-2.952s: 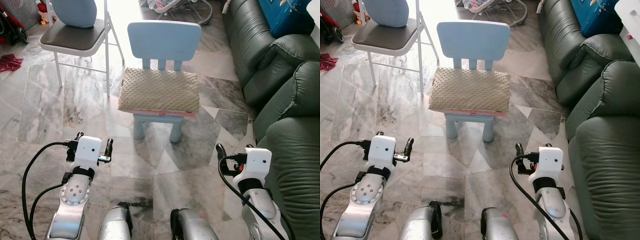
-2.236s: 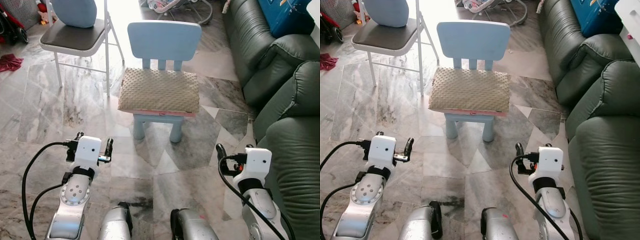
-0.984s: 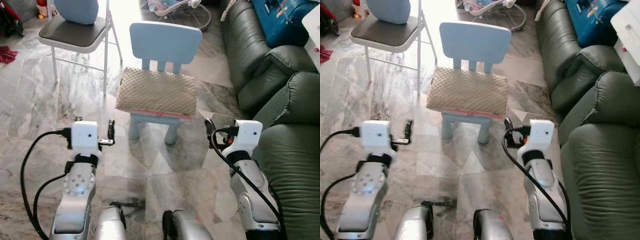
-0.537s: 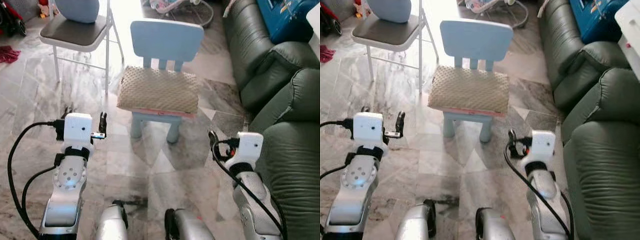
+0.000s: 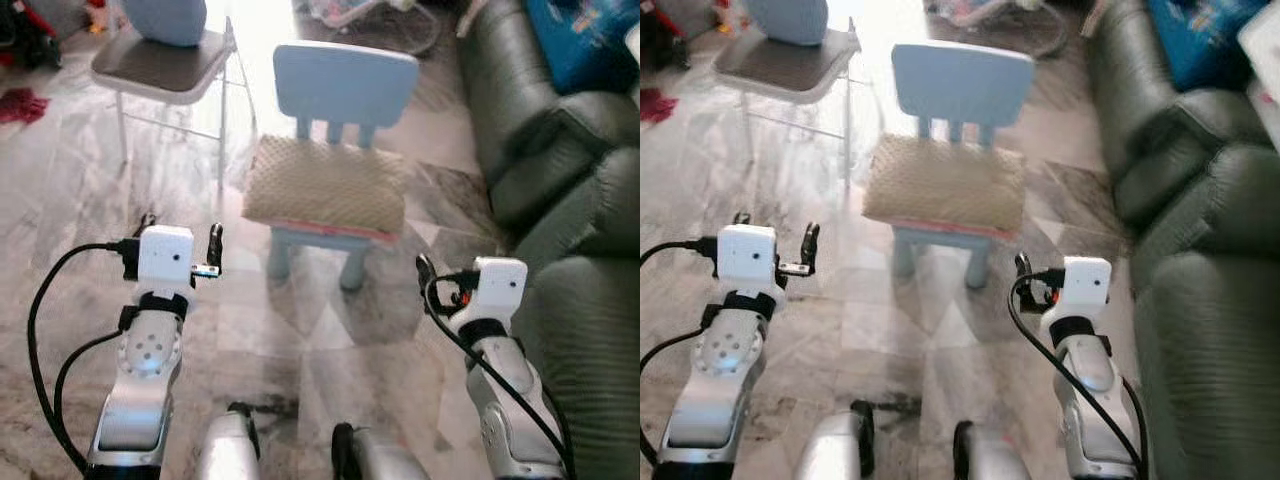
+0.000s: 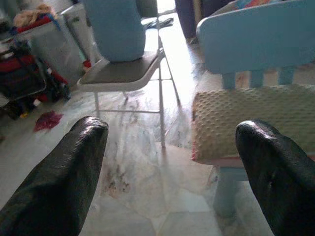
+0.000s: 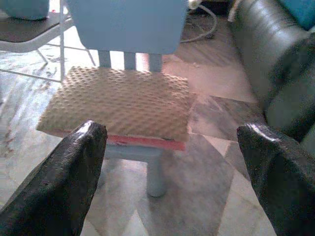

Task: Move the pillow to the sofa

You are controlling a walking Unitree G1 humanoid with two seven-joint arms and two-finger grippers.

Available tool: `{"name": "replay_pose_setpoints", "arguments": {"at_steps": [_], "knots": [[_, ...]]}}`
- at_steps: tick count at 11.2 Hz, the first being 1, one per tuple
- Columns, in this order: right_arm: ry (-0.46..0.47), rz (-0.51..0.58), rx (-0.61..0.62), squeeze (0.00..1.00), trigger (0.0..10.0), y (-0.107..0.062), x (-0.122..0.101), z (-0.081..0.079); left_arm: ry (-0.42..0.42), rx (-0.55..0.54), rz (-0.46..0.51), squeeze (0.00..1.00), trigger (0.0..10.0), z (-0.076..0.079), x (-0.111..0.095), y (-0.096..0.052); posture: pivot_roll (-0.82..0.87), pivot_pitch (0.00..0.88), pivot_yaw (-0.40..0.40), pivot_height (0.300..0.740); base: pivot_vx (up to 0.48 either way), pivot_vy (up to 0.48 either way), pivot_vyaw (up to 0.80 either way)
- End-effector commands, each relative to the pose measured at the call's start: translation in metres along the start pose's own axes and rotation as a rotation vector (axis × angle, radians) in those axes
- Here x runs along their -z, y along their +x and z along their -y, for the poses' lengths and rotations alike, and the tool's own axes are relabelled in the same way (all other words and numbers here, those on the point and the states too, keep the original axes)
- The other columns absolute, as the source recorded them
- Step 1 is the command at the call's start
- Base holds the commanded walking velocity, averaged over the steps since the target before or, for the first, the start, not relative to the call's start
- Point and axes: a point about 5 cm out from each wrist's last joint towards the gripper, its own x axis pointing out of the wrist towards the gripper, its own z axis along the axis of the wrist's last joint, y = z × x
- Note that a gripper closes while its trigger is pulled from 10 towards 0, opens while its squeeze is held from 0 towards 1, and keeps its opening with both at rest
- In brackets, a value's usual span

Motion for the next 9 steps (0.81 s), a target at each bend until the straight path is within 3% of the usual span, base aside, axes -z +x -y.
{"name": "replay_pose_setpoints", "arguments": {"at_steps": [1,6,9], "knots": [[0.005,-0.008,0.001,0.00,10.0,0.000,0.003,0.001,0.003,-0.014,-0.011,0.00,10.0,-0.002,0.004,0.000,-0.01,0.241,-0.042,0.740,0.458,0.000,0.00],[-0.025,0.031,0.018,0.00,10.0,0.015,-0.003,0.005,-0.017,-0.008,0.000,0.00,10.0,0.009,0.005,0.009,-0.02,0.182,-0.041,0.740,0.457,0.000,0.00],[-0.029,0.039,0.001,0.00,10.0,0.019,-0.001,-0.001,-0.034,-0.016,0.002,0.00,10.0,0.012,0.004,0.016,-0.01,0.163,-0.043,0.740,0.443,0.080,0.00]]}}
